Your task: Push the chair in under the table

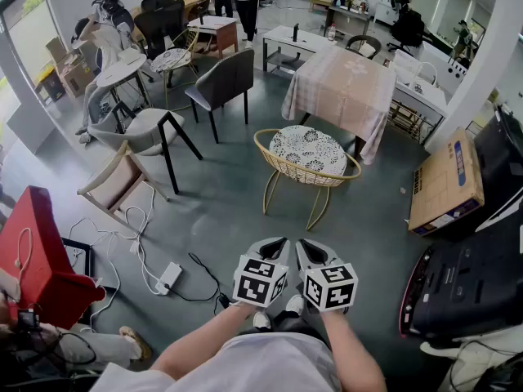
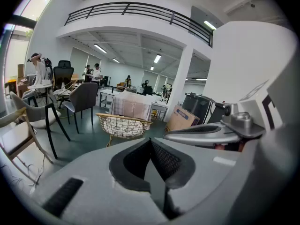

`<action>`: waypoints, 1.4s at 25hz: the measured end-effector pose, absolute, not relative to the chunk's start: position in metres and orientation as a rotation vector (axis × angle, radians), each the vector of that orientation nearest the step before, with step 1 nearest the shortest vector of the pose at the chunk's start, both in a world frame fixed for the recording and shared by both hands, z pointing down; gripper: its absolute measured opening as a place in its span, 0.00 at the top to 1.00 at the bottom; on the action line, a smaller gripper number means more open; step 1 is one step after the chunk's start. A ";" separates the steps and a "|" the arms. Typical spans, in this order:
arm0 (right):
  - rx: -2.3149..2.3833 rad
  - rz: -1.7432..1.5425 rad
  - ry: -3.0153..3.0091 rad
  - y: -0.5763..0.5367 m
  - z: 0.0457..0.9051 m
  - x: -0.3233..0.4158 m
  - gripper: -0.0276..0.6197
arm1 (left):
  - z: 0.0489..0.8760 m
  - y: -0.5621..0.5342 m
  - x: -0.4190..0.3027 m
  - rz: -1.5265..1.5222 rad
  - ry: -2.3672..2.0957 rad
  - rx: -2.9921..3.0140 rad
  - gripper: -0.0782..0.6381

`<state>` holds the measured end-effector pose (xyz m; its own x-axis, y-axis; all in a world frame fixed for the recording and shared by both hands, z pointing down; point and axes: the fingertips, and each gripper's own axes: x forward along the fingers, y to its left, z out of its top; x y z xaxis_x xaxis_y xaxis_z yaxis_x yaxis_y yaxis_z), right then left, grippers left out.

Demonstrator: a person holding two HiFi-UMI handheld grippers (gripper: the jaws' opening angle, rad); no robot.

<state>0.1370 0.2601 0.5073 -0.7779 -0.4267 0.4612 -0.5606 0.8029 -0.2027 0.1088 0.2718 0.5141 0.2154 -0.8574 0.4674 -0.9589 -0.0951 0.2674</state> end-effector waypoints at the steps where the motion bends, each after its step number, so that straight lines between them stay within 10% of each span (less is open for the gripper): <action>1: 0.743 0.467 -2.593 0.261 0.508 0.135 0.95 | 0.514 0.272 0.107 0.259 -1.673 1.983 0.88; 35: 0.785 0.585 -2.579 0.166 0.533 0.116 0.95 | 0.536 0.173 0.085 0.345 -1.630 1.992 0.88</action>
<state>0.1161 0.1660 0.5334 -0.7716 -0.4336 0.4654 -0.5920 0.7573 -0.2759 0.0848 0.1727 0.5363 0.2367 -0.8244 0.5141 -0.9620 -0.1247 0.2429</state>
